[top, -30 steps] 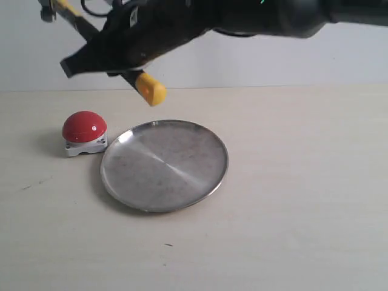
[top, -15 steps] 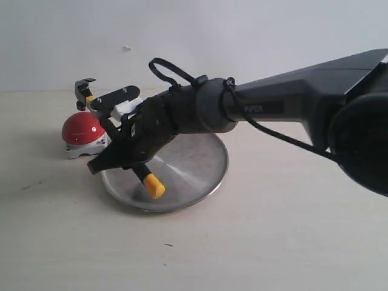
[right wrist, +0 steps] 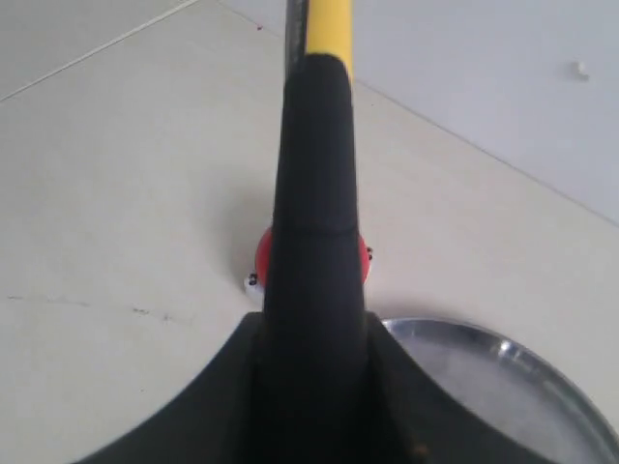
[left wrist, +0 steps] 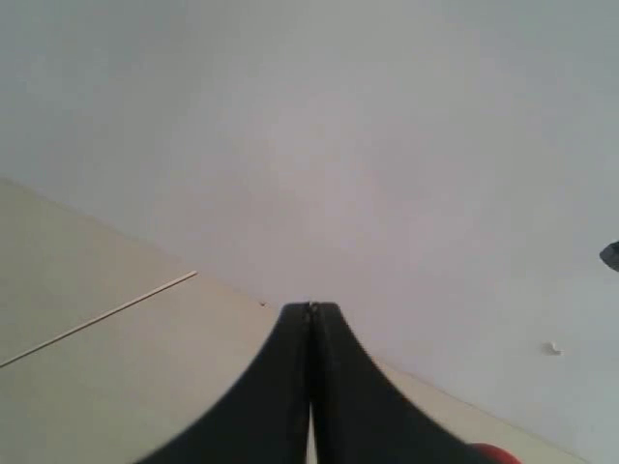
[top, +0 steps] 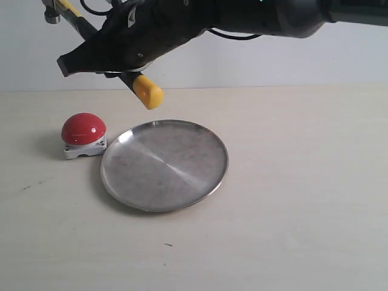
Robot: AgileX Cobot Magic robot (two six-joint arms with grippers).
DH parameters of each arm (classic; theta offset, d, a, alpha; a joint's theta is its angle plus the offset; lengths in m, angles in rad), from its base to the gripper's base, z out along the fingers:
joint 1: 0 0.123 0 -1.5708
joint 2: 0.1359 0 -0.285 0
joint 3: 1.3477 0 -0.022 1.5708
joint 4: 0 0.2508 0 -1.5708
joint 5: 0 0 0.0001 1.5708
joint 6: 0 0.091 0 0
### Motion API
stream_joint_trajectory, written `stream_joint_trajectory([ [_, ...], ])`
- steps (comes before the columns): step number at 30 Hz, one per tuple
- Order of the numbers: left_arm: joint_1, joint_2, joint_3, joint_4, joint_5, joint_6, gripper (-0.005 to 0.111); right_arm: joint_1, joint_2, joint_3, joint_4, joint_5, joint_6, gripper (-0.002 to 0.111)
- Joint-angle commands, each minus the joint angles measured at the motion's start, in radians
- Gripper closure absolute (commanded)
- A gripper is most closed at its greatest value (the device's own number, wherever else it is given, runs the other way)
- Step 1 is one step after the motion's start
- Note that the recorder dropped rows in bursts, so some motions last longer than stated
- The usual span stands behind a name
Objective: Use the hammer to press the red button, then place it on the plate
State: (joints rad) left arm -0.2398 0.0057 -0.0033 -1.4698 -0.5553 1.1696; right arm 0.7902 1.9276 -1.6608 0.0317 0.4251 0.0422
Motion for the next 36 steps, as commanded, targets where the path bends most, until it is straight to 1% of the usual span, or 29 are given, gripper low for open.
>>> stream_joint_trajectory([
  [1, 0.002, -0.006, 0.003, 0.004, 0.01, 0.005, 0.107, 0.001, -0.031, -0.012, -0.023, 0.026, -0.01, 0.108],
  [7, 0.002, -0.006, 0.003, 0.004, 0.01, 0.005, 0.107, 0.001, -0.029, -0.01, -0.047, 0.096, -0.012, 0.108],
  [11, 0.002, -0.006, 0.003, 0.004, 0.01, 0.005, 0.107, 0.001, -0.029, -0.004, -0.06, 0.105, -0.012, 0.108],
  [18, 0.002, -0.006, 0.003, 0.004, 0.01, 0.005, 0.107, 0.001, -0.061, 0.064, -0.063, 0.024, -0.01, 0.108],
  [28, 0.002, -0.006, 0.003, 0.004, 0.01, 0.005, 0.107, 0.001, -0.209, 0.165, -0.065, -0.153, -0.003, 0.108],
  [36, 0.002, -0.006, 0.003, 0.004, 0.01, 0.005, 0.107, 0.001, -0.352, 0.245, -0.063, -0.177, -0.003, 0.108],
])
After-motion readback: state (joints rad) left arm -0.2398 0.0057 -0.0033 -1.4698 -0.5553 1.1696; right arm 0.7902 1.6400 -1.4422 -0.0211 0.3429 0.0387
